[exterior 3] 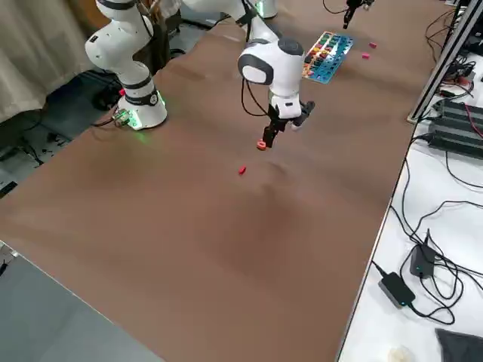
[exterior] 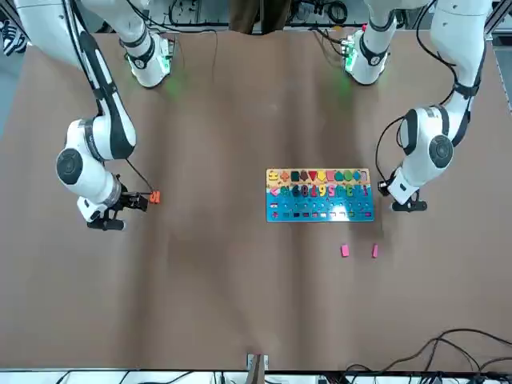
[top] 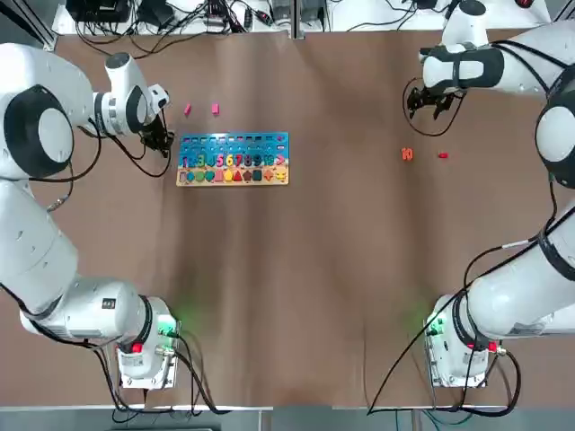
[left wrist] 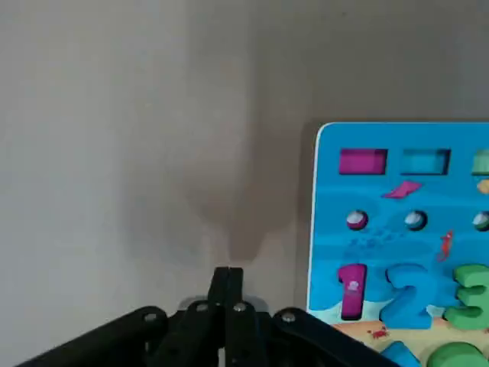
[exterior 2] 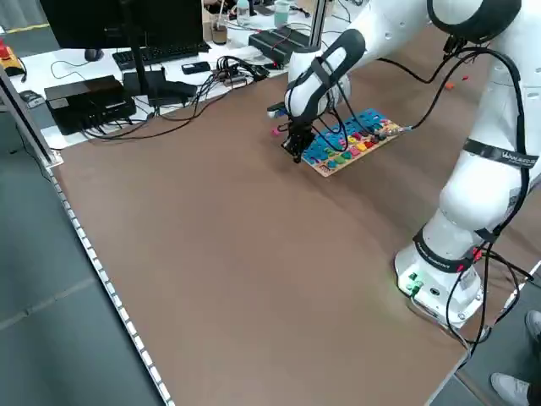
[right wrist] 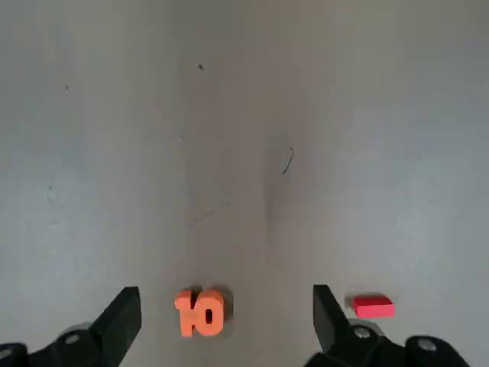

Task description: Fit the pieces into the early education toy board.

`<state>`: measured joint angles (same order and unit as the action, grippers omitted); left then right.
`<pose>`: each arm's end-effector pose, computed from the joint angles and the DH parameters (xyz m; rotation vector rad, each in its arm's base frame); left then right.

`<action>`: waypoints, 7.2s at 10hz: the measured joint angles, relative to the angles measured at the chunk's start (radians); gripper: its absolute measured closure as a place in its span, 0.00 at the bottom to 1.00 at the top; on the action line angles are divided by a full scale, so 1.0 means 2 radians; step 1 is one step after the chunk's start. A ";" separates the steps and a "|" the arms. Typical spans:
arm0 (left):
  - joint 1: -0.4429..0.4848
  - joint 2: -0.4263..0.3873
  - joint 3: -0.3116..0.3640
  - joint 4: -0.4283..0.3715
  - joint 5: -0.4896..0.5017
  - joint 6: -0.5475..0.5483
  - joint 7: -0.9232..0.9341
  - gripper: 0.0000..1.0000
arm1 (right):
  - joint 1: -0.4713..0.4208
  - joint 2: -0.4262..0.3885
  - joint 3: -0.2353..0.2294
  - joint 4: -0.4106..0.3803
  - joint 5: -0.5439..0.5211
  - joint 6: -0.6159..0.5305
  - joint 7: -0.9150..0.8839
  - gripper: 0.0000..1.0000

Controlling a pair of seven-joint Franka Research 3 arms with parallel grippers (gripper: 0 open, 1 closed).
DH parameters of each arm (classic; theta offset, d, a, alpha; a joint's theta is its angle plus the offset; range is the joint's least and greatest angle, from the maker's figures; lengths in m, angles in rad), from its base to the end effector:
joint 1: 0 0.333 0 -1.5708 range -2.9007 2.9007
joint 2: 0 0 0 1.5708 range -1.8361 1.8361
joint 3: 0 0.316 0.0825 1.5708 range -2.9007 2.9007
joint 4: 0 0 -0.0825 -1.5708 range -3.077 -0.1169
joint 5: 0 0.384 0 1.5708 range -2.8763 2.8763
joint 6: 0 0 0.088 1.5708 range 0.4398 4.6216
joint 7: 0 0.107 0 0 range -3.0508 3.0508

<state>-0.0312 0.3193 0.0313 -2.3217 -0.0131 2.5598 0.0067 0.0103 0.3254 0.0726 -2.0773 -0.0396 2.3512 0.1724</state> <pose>0.5133 0.0008 0.1961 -3.1362 -0.0054 0.1271 0.5793 0.0469 0.2668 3.1285 -0.1004 -0.0774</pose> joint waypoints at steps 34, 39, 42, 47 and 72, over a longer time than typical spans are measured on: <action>-0.299 0.106 -0.004 0.146 0.007 -0.038 -0.360 0.99 | 0.023 0.013 0.000 -0.127 -0.002 0.138 -0.007 0.34; -0.324 0.156 -0.007 0.238 0.007 -0.078 -0.366 0.99 | 0.024 0.010 0.001 -0.129 -0.002 0.132 -0.006 0.37; -0.343 0.178 -0.006 0.276 0.007 -0.083 -0.379 0.99 | 0.024 0.010 0.001 -0.130 -0.001 0.132 -0.005 0.37; -0.350 0.189 -0.006 0.298 0.006 -0.096 -0.386 0.96 | 0.038 0.010 0.005 -0.131 -0.001 0.124 0.009 0.37; -0.116 0.236 -0.010 0.390 0.006 -0.139 -0.198 0.44 | 0.035 0.022 -0.002 -0.124 -0.001 0.143 0.015 0.57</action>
<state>-0.2633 0.7906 0.0103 -1.5418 -0.0021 2.2815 -0.3888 0.0801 0.3692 0.0692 -2.3251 -0.0407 2.6370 0.2015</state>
